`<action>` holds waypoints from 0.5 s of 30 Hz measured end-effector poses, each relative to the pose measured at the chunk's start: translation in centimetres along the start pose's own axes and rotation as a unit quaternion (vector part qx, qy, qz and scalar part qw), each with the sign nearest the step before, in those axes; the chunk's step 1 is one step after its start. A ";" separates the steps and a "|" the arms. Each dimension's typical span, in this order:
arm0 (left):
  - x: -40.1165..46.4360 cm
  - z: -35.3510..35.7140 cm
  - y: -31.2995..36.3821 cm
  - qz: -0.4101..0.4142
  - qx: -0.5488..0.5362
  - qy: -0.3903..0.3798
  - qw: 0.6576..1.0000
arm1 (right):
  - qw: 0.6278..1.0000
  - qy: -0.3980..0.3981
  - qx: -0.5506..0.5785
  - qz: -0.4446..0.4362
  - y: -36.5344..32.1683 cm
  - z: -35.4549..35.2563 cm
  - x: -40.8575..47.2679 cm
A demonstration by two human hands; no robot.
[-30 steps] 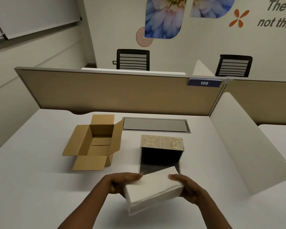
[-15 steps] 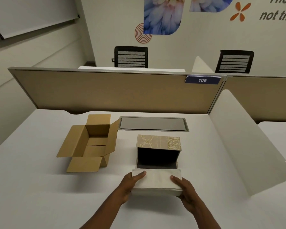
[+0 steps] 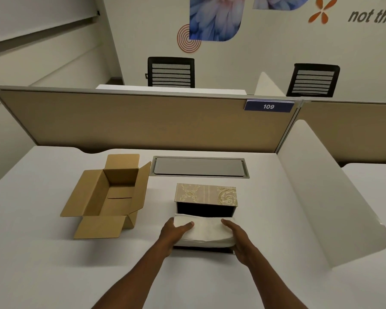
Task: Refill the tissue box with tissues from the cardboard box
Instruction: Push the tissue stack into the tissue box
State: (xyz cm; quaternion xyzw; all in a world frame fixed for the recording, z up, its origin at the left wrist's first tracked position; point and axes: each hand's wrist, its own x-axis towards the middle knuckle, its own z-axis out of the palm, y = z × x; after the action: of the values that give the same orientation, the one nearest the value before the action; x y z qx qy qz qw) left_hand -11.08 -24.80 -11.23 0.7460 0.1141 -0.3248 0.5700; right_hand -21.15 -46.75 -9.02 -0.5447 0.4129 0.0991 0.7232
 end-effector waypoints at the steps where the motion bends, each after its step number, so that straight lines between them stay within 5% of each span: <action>1: 0.2 0.0 0.0 -0.008 0.004 0.006 1.000 | 1.000 0.004 -0.003 -0.012 -0.4 0.3 -0.2; 6: -2.4 0.3 1.8 -0.025 0.055 0.041 0.997 | 0.992 0.108 -0.056 -0.036 -0.9 -0.5 0.5; 15: -1.0 0.9 1.2 -0.005 0.099 0.050 0.994 | 0.957 0.129 -0.241 -0.097 0.8 0.3 0.2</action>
State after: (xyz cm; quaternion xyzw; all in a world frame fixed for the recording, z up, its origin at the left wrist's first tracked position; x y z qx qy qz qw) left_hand -11.52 -25.83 -9.86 0.8136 0.1132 -0.2994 0.4854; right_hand -21.29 -46.23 -9.69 -0.7484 0.4116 0.0541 0.5172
